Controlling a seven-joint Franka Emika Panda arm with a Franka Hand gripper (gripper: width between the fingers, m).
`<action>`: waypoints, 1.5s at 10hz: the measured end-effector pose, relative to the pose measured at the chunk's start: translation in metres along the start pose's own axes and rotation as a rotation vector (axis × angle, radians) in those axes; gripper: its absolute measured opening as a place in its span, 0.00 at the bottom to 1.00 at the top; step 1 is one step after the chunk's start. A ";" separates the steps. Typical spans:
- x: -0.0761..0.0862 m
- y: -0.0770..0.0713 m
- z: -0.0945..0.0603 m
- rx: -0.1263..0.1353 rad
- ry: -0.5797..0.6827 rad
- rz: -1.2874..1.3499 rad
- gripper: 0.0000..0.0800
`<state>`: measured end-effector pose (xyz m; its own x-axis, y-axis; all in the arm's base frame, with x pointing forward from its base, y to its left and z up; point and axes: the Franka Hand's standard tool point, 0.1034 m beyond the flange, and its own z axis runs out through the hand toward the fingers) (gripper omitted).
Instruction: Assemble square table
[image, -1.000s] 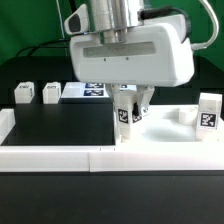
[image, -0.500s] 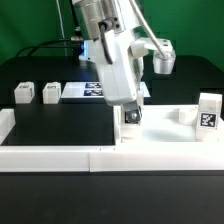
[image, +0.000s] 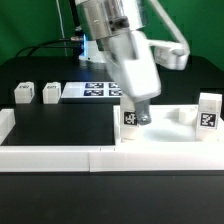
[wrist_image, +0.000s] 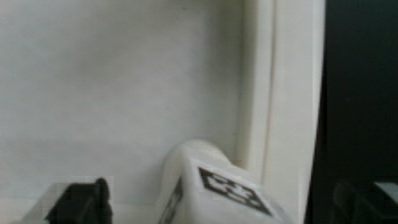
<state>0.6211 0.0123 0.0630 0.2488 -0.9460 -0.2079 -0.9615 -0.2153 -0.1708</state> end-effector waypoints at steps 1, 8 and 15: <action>-0.002 0.003 0.001 -0.011 -0.013 -0.126 0.80; 0.012 -0.011 -0.013 -0.116 0.038 -0.895 0.81; 0.019 -0.006 -0.013 -0.107 0.073 -0.384 0.37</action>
Offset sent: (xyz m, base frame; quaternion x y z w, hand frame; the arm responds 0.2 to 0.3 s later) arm 0.0000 0.0000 0.0000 0.0000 0.0000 -0.1938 0.9810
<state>0.6297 -0.0073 0.0722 0.5870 -0.8057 -0.0790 -0.8079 -0.5768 -0.1210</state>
